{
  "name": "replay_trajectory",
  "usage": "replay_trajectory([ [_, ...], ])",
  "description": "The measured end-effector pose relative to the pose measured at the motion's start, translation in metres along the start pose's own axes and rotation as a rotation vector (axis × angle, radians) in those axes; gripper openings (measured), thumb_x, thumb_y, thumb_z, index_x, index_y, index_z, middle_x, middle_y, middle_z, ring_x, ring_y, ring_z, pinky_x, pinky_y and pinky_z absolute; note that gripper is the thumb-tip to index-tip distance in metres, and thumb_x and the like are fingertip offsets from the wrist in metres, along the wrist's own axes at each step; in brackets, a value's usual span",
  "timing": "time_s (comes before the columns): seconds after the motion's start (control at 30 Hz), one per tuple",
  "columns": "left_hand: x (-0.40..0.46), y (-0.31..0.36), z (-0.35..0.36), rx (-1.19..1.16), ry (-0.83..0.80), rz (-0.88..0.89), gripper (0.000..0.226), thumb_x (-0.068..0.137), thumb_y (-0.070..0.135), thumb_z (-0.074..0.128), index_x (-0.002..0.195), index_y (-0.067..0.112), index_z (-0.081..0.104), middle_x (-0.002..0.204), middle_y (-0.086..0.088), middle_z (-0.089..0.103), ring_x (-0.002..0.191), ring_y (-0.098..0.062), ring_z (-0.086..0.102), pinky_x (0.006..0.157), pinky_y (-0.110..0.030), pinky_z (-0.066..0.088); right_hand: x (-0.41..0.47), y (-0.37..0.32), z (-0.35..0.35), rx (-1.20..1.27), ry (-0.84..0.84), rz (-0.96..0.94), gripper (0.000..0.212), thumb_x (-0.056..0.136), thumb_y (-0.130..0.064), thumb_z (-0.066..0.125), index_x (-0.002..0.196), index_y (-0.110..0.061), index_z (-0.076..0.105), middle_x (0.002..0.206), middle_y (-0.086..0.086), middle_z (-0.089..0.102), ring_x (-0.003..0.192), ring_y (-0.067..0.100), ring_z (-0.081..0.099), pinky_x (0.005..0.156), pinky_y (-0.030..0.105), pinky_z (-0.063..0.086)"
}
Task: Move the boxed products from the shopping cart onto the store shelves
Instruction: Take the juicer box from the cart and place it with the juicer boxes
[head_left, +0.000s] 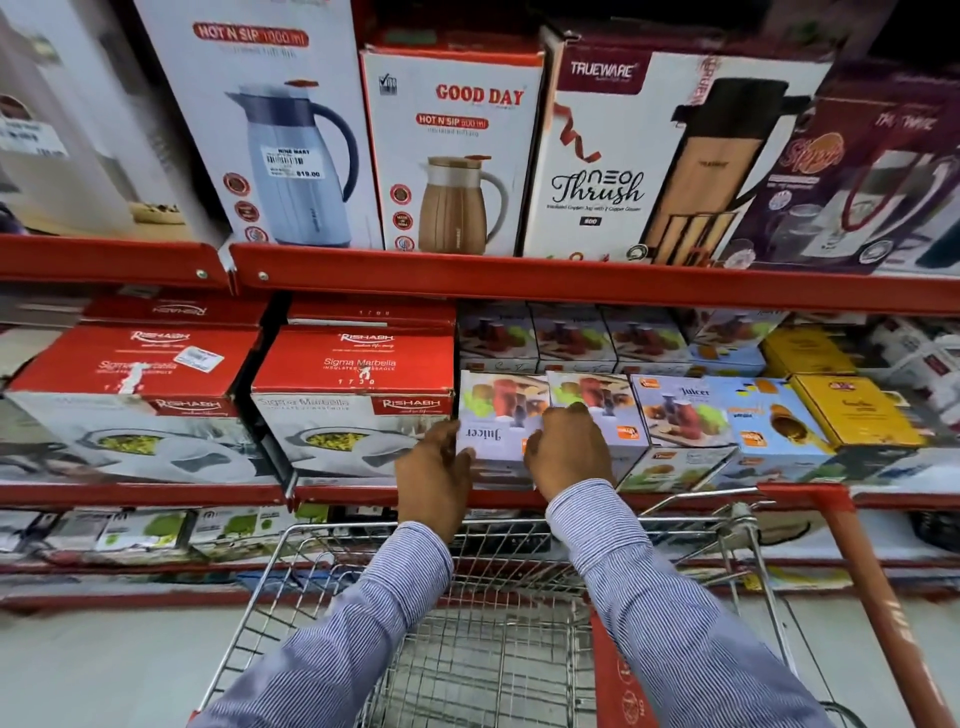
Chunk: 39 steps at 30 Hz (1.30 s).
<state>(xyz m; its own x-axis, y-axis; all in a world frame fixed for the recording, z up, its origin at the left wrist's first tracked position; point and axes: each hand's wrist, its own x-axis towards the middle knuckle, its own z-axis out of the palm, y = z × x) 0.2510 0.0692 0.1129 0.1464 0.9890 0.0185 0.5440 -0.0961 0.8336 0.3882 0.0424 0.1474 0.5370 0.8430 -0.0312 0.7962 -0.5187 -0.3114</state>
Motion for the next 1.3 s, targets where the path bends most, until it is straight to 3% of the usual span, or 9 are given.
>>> replay_trajectory([
  [0.13, 0.004, 0.002, 0.0, 0.357, -0.058, 0.253, 0.014, 0.095, 0.018, 0.051, 0.103, 0.014, 0.062, 0.079, -0.011, 0.074, 0.067, -0.027, 0.07, 0.057, -0.03, 0.054, 0.006, -0.014, 0.0, -0.201, -0.055, 0.002, 0.03, 0.087, -0.01, 0.054, 0.116, -0.008, 0.063, 0.119, 0.018, 0.05, 0.106, 0.035, 0.055, 0.079, 0.04, 0.051],
  [0.27, 0.013, 0.015, -0.006, 0.601, -0.166, 0.307, 0.023, 0.093, 0.02, 0.053, 0.113, 0.01, 0.057, 0.087, -0.013, 0.074, 0.077, -0.033, 0.071, 0.063, -0.038, 0.057, 0.017, -0.015, 0.002, -0.343, -0.066, -0.03, 0.031, 0.087, -0.008, 0.053, 0.117, -0.008, 0.062, 0.128, 0.016, 0.038, 0.115, 0.033, 0.044, 0.08, 0.038, 0.05],
  [0.4, 0.018, 0.033, -0.014, 0.707, -0.256, 0.373, 0.017, 0.089, 0.019, 0.06, 0.1, 0.008, 0.067, 0.092, -0.015, 0.074, 0.083, -0.032, 0.071, 0.068, -0.038, 0.056, 0.025, -0.007, -0.009, -0.43, -0.127, -0.175, 0.034, 0.079, -0.014, 0.066, 0.112, -0.006, 0.063, 0.134, 0.018, 0.037, 0.118, 0.035, 0.045, 0.085, 0.041, 0.051],
  [0.57, 0.04, 0.069, -0.02, 0.792, -0.274, 0.63, 0.029, 0.085, 0.007, 0.063, 0.114, 0.01, 0.064, 0.101, -0.012, 0.072, 0.096, -0.03, 0.067, 0.069, -0.036, 0.055, 0.047, 0.016, -0.024, -0.411, -0.163, -0.417, 0.054, 0.075, -0.041, 0.06, 0.118, -0.008, 0.056, 0.134, 0.012, 0.041, 0.124, 0.034, 0.041, 0.099, 0.049, 0.042],
  [0.73, 0.081, 0.089, -0.02, 1.056, -0.407, 0.84, 0.043, 0.076, 0.035, 0.072, 0.112, 0.013, 0.066, 0.118, -0.009, 0.066, 0.121, -0.03, 0.044, 0.097, -0.042, 0.041, 0.075, 0.029, -0.023, -0.474, -0.287, -0.55, 0.098, 0.066, -0.078, 0.047, 0.14, -0.014, 0.038, 0.155, 0.009, 0.027, 0.136, 0.034, 0.035, 0.109, 0.051, 0.033],
  [0.87, 0.102, 0.084, -0.012, 1.3, -0.569, 0.803, 0.068, 0.062, 0.063, 0.075, 0.118, 0.027, 0.065, 0.119, -0.005, 0.068, 0.123, -0.032, 0.043, 0.104, -0.049, 0.031, 0.085, 0.034, -0.024, -0.493, -0.305, -0.605, 0.111, 0.06, -0.083, 0.054, 0.138, -0.006, 0.036, 0.147, 0.015, 0.041, 0.131, 0.034, 0.042, 0.111, 0.046, 0.033],
  [1.07, 0.107, 0.072, 0.004, 1.445, -0.567, 0.739, 0.091, 0.054, 0.072, 0.075, 0.13, 0.026, 0.055, 0.126, -0.007, 0.066, 0.131, -0.034, 0.039, 0.111, -0.055, 0.019, 0.091, 0.044, -0.02, -0.405, -0.221, -0.652, 0.083, 0.056, -0.08, 0.06, 0.106, -0.015, 0.051, 0.112, 0.005, 0.061, 0.107, 0.028, 0.05, 0.09, 0.041, 0.042],
  [1.17, 0.107, 0.073, 0.006, 1.434, -0.563, 0.718, 0.096, 0.053, 0.07, 0.077, 0.133, 0.027, 0.049, 0.129, -0.007, 0.064, 0.133, -0.036, 0.037, 0.112, -0.056, 0.017, 0.093, 0.043, -0.025, -0.332, -0.269, -0.634, 0.072, 0.053, -0.077, 0.065, 0.092, -0.023, 0.039, 0.091, 0.0, 0.057, 0.102, 0.026, 0.05, 0.086, 0.044, 0.046],
  [1.3, 0.106, 0.074, 0.004, 1.41, -0.568, 0.697, 0.101, 0.053, 0.07, 0.076, 0.139, 0.028, 0.043, 0.132, -0.009, 0.062, 0.135, -0.038, 0.035, 0.113, -0.057, 0.016, 0.094, 0.043, -0.028, -0.335, -0.307, -0.665, 0.074, 0.054, -0.076, 0.067, 0.092, -0.025, 0.031, 0.083, -0.005, 0.047, 0.099, 0.027, 0.056, 0.087, 0.048, 0.048],
])
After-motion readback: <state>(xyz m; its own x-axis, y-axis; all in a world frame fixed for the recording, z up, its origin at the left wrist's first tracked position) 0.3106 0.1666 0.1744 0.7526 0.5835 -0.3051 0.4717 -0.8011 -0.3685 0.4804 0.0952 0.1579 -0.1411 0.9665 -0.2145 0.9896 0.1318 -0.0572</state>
